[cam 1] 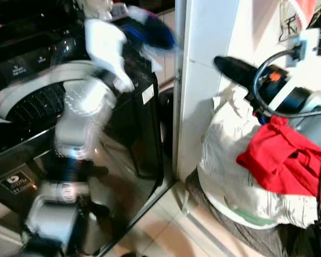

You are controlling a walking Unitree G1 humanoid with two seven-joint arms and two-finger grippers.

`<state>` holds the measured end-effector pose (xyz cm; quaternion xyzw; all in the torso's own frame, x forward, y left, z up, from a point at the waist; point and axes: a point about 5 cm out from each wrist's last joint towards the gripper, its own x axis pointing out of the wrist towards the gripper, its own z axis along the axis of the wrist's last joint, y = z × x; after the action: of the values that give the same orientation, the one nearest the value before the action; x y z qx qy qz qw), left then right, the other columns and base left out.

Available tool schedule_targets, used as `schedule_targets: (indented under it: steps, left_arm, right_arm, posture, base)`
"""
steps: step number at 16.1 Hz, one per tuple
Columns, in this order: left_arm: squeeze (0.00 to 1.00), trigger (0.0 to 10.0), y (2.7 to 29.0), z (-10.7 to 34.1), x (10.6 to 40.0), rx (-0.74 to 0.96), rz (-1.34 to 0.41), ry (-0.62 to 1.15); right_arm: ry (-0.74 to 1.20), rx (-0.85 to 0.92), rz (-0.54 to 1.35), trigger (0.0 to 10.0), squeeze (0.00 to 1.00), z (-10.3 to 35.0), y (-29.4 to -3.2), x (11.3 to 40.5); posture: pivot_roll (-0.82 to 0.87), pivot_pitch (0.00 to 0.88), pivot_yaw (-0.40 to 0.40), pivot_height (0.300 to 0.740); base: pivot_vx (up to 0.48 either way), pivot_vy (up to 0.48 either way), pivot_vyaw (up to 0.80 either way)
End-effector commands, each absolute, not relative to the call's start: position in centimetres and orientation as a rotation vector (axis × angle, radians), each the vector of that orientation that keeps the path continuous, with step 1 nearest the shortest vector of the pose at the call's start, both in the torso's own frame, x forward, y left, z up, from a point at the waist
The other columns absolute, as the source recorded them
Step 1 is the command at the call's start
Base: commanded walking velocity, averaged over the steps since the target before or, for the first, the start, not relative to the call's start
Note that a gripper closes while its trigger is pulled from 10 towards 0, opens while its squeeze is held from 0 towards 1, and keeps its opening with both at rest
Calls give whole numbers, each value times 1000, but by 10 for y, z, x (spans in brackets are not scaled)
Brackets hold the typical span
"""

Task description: Clothes washing

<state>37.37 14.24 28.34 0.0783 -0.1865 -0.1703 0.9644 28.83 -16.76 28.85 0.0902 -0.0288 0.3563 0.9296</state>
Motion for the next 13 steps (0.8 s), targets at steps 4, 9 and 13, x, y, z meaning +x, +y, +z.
schedule_targets:
  steps: [4,9,13]
  left_arm:
    - [0,0,223,291,415,471,95,-60]
    - [1000,10000,257,254,411,443,178,237]
    - [1000,10000,261,248,410,437,192,275]
  right_arm:
    - [-26,35,754,10000,0,279,-126,292]
    - [-29,-30,838,10000,0,274,-91,280]
    - [-14,-8,841,10000,0,267,-81,270]
  posture:
    - [-110,0,82,740]
    - [-132,0,125,740]
    - [-144,0,137,740]
  base:
    - [0,0,0]
    - [0,0,0]
    - [0,0,0]
